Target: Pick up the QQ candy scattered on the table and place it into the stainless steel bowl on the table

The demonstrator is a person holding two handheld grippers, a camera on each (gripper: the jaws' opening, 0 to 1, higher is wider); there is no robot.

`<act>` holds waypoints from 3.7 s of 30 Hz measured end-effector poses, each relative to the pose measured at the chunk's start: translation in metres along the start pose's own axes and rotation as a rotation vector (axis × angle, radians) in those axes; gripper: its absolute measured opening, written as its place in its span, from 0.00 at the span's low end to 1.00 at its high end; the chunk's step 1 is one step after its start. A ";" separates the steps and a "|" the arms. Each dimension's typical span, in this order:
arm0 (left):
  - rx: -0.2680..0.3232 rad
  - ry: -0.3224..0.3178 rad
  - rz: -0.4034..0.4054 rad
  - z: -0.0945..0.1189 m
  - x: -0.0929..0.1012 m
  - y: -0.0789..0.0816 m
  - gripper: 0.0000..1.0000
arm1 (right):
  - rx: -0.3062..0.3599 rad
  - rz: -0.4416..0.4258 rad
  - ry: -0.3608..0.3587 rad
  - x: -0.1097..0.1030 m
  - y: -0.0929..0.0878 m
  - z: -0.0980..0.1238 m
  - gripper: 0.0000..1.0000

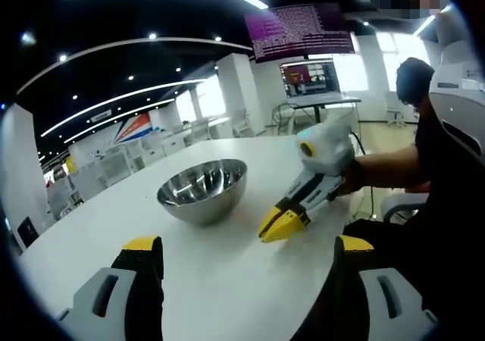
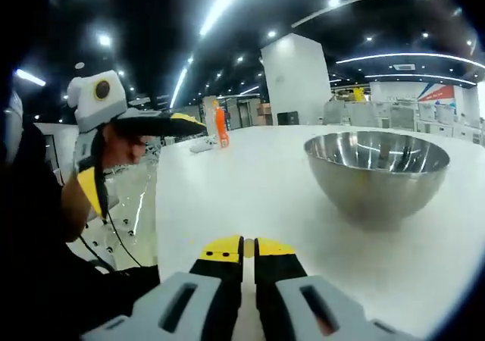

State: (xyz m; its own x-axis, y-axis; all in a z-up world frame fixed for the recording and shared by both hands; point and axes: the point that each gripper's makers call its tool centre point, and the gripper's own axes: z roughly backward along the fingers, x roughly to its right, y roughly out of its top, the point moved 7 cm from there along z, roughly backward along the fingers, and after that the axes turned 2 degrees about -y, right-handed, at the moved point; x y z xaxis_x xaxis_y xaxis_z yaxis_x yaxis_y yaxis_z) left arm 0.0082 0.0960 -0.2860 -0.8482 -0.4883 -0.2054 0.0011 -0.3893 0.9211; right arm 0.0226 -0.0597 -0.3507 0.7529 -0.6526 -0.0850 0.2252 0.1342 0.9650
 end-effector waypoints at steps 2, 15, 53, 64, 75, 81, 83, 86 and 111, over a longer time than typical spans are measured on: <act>0.002 0.000 -0.001 0.000 0.000 0.001 0.94 | 0.013 0.016 0.033 -0.014 0.012 0.005 0.05; 0.004 -0.003 -0.005 0.002 0.001 0.001 0.93 | 0.169 0.120 0.240 -0.080 0.096 0.046 0.05; 0.003 -0.024 0.001 -0.003 0.004 -0.003 0.94 | 0.409 0.226 -0.282 0.082 0.223 0.035 0.05; -0.001 -0.018 0.007 0.000 0.002 -0.006 0.93 | 0.274 0.085 -0.344 0.129 0.166 0.000 0.05; -0.002 -0.020 0.008 -0.001 0.002 -0.007 0.93 | 0.080 0.168 -0.392 0.136 0.111 -0.032 0.06; -0.005 -0.017 0.007 0.000 0.002 -0.007 0.93 | 0.043 0.142 -0.374 0.134 0.095 -0.037 0.07; -0.001 -0.020 0.009 0.000 0.002 -0.007 0.93 | 0.043 0.125 -0.364 0.133 0.092 -0.038 0.07; 0.000 -0.020 0.007 0.000 0.002 -0.006 0.93 | 0.049 0.114 -0.357 0.133 0.089 -0.039 0.14; 0.032 0.061 0.056 -0.007 -0.042 -0.009 0.95 | 0.190 0.044 -0.239 0.137 0.100 -0.010 0.48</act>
State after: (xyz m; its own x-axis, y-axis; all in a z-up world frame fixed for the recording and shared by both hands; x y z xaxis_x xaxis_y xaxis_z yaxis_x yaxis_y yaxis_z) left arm 0.0472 0.1144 -0.2883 -0.8134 -0.5557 -0.1720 0.0301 -0.3354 0.9416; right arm 0.1550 -0.1280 -0.2681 0.5876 -0.8091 -0.0034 0.0594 0.0390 0.9975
